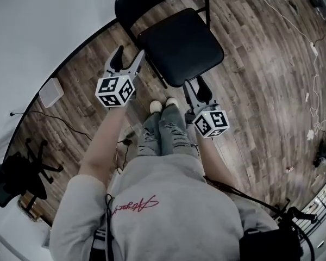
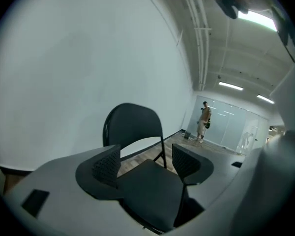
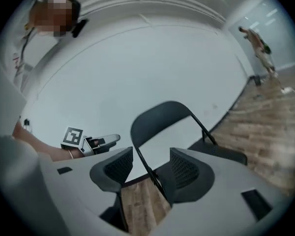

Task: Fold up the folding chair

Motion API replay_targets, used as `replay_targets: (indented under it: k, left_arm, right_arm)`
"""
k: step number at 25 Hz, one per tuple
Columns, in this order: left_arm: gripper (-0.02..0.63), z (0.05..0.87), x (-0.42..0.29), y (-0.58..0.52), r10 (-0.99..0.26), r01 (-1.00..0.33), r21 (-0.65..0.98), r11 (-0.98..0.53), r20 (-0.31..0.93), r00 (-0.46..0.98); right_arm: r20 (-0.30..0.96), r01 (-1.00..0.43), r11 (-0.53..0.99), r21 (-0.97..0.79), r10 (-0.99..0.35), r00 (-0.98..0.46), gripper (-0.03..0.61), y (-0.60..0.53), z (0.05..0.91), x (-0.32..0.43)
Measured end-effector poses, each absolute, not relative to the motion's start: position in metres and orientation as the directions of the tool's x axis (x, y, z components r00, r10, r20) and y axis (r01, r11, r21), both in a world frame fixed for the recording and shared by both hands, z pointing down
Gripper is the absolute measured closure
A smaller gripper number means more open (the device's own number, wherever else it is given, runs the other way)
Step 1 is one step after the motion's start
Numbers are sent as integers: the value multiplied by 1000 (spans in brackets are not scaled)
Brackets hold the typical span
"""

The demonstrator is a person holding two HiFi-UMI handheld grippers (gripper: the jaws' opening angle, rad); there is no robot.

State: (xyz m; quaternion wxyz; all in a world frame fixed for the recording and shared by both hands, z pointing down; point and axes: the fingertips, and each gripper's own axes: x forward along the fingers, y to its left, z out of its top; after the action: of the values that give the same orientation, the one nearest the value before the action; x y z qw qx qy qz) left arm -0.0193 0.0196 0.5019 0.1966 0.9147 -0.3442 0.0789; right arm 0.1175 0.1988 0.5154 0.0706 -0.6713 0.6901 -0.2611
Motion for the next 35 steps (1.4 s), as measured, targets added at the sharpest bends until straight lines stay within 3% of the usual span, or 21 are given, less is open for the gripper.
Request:
replay_targets:
  k: [5, 10, 17, 20, 24, 27, 28, 29, 30, 35]
  left_arm:
    - [285, 571, -34, -56, -578, -689, 306, -656, 384, 720]
    - [278, 612, -35, -106, -556, -661, 264, -703, 377, 741]
    - [262, 627, -1, -101, -381, -489, 260, -832, 372, 846]
    - [262, 630, 12, -103, -338, -445, 255, -859, 369, 866]
    - [264, 633, 37, -103, -279, -377, 225, -898, 372, 885]
    - [272, 633, 44, -107, -303, -392, 229, -891, 346, 888]
    - [345, 632, 41, -110, -328, -414, 226, -882, 338, 882]
    - [524, 632, 38, -114, -353, -437, 226, -870, 334, 874]
    - [595, 631, 36, -117, -369, -452, 230, -862, 329, 869]
    - [598, 621, 36, -111, -291, -376, 304, -875, 292, 911]
  right_arm:
    - [534, -713, -397, -578, -844, 37, 328, 240, 688, 155]
    - [642, -573, -515, -637, -767, -25, 312, 255, 813, 171]
    - [472, -340, -388, -857, -855, -215, 304, 236, 844, 152]
    - [330, -248, -266, -932, -905, -268, 302, 229, 839, 147]
    - [195, -233, -105, -967, -894, -404, 302, 202, 835, 130]
    - [142, -194, -60, -979, -885, -444, 304, 192, 835, 127]
    - [130, -171, -59, -983, -886, -444, 305, 193, 835, 126]
    - [127, -154, -64, -986, -887, -443, 305, 193, 836, 125]
    - [131, -147, -72, -986, -887, -442, 310, 193, 836, 125]
    - [152, -91, -126, -988, -906, -395, 318, 194, 837, 132]
